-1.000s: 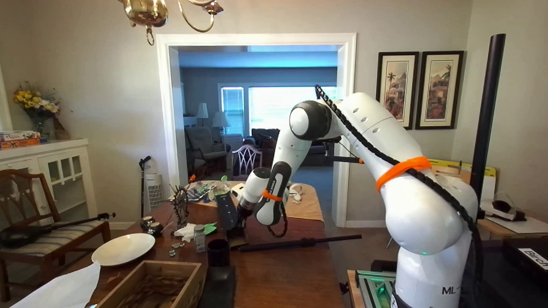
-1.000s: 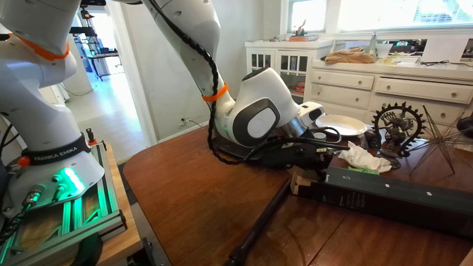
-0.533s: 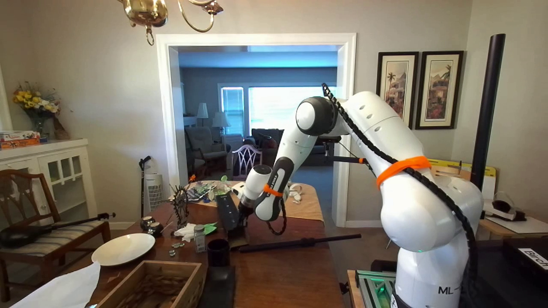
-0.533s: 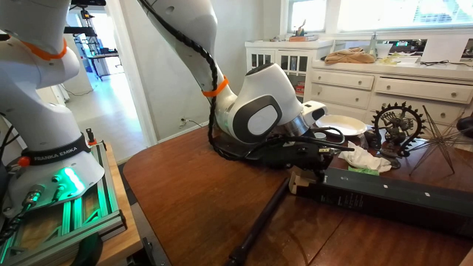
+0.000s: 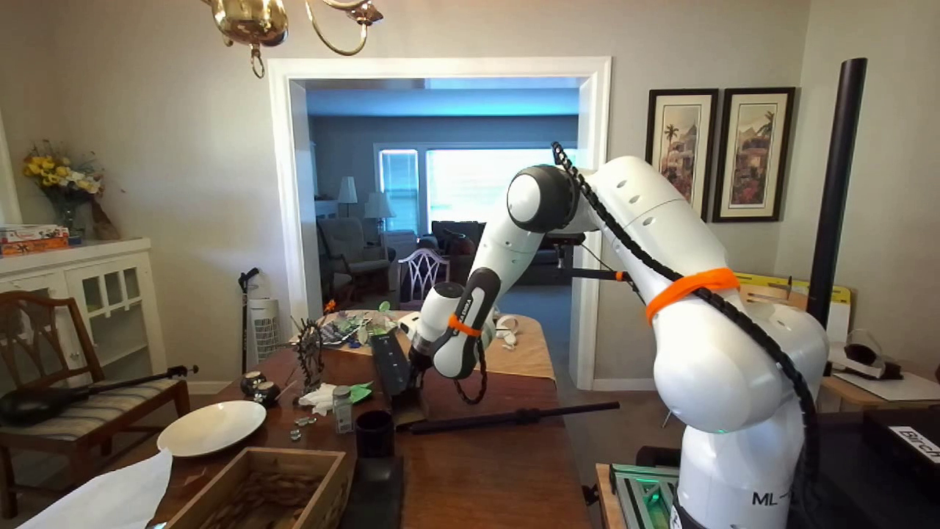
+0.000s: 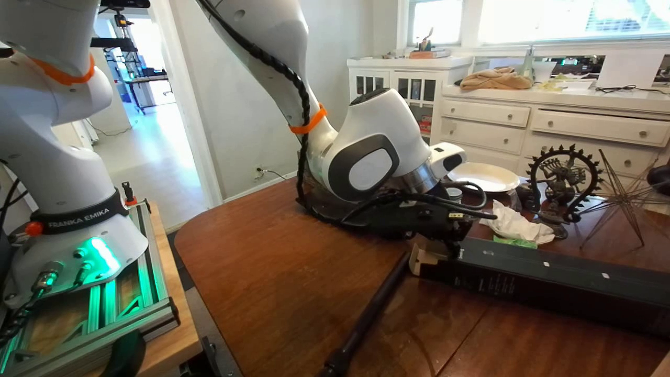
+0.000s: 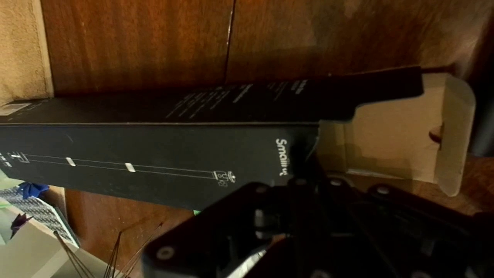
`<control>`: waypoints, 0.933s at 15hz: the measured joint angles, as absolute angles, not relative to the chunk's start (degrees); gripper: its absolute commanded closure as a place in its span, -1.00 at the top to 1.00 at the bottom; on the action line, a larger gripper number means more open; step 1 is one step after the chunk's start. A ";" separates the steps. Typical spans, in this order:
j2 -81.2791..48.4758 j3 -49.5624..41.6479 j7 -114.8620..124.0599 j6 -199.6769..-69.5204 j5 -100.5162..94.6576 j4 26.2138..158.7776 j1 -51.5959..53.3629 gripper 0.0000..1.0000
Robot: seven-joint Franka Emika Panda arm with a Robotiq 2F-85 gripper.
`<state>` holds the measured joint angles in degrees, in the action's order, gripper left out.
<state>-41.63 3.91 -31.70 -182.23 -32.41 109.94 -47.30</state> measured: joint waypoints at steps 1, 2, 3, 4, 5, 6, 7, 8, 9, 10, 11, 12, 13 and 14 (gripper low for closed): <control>-41.63 3.88 -31.70 -182.29 -31.81 109.96 -47.19 -0.44; -41.63 3.73 -31.70 -182.32 -31.34 109.97 -47.04 -0.43; -41.63 3.56 -31.70 -182.33 -30.76 109.99 -46.87 -0.32; -41.63 3.56 -31.70 -182.33 -30.02 110.08 -46.82 -0.16; -41.63 3.80 -31.70 -182.25 -29.15 110.29 -46.91 -0.02; -41.62 4.40 -31.66 -182.15 -28.10 110.63 -47.20 0.16; -41.61 5.36 -31.57 -182.12 -26.91 111.03 -47.71 0.30; -41.61 6.65 -31.34 -181.89 -26.10 111.31 -48.55 0.48; -41.63 8.00 -31.12 -181.60 -25.20 111.64 -49.49 0.61; -41.67 9.28 -31.03 -181.30 -24.24 111.99 -50.43 0.79; -41.68 10.53 -30.89 -181.04 -23.34 112.38 -51.37 0.92; -41.72 11.72 -30.72 -180.90 -22.54 112.73 -52.27 1.00; -41.82 12.76 -30.54 -180.85 -21.81 113.03 -53.11 1.00; -41.93 13.51 -30.29 -180.85 -21.14 113.32 -53.73 1.00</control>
<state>-41.93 13.51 -30.29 -180.85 -21.14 113.32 -53.73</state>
